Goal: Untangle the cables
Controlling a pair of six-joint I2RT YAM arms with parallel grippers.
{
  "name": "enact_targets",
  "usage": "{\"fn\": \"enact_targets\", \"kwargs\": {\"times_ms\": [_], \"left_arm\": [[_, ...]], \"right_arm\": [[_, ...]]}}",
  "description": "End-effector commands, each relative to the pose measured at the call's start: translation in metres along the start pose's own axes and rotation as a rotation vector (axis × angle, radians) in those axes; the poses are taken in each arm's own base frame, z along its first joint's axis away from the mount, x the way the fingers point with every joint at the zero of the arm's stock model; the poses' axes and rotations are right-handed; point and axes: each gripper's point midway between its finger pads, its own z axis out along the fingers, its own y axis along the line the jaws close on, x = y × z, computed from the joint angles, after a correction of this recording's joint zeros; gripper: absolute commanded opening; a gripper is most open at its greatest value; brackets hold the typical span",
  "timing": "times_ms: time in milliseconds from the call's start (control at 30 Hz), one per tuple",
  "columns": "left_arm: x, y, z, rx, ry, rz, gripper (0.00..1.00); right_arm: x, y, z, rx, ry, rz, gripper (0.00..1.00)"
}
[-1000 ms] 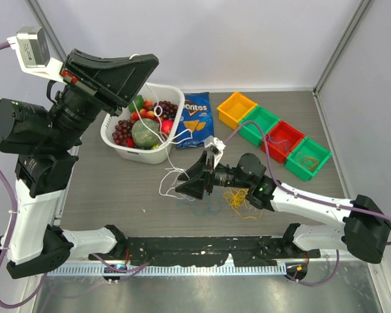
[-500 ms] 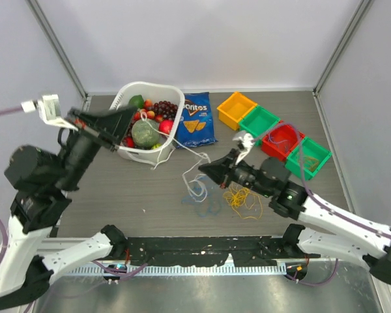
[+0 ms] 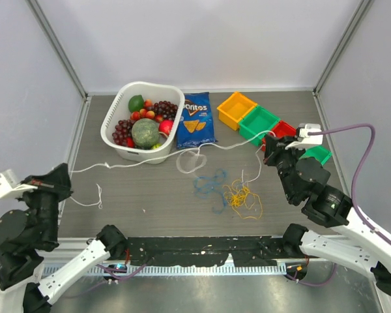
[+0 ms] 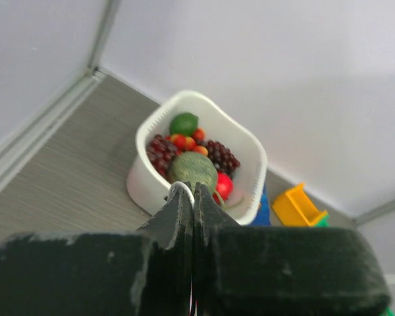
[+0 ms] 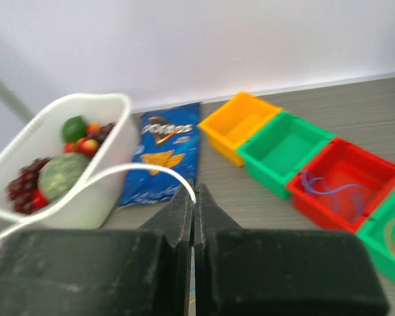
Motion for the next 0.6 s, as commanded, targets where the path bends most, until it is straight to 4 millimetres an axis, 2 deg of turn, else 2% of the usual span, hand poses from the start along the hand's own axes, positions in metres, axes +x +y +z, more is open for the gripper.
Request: {"fn": "enact_targets", "kwargs": {"times_ms": [0, 133, 233, 367, 400, 433, 467, 500, 533, 567], "left_arm": [[-0.018, 0.03, -0.004, -0.137, -0.076, 0.032, 0.0], [-0.015, 0.027, -0.002, -0.129, -0.054, 0.068, 0.0], [-0.007, 0.027, 0.001, -0.141, -0.036, 0.106, 0.0], [0.014, 0.022, 0.012, -0.166, 0.022, 0.216, 0.0], [0.021, 0.02, 0.016, -0.182, 0.048, 0.262, 0.0], [0.028, 0.018, 0.018, -0.19, 0.077, 0.293, 0.0], [0.037, 0.014, 0.021, -0.183, 0.116, 0.319, 0.0], [0.048, 0.008, 0.023, -0.166, 0.154, 0.319, 0.0], [0.063, -0.002, 0.025, -0.123, 0.199, 0.298, 0.0], [0.078, -0.02, 0.028, -0.047, 0.236, 0.251, 0.0]], "right_arm": [[-0.039, -0.049, -0.007, 0.285, -0.084, -0.102, 0.01], [-0.052, -0.064, -0.015, 0.37, -0.114, -0.102, 0.01], [-0.075, -0.064, -0.022, 0.365, -0.155, -0.041, 0.01], [-0.113, -0.044, -0.026, 0.251, -0.199, 0.038, 0.01], [-0.117, -0.037, -0.025, 0.218, -0.199, 0.042, 0.01], [-0.131, -0.034, -0.028, 0.2, -0.219, 0.068, 0.01], [-0.133, -0.024, -0.025, 0.156, -0.214, 0.067, 0.01], [-0.145, -0.014, -0.025, 0.114, -0.23, 0.09, 0.01], [-0.149, 0.001, -0.023, 0.043, -0.228, 0.092, 0.01], [-0.155, 0.015, -0.018, -0.001, -0.231, 0.097, 0.01]]}}
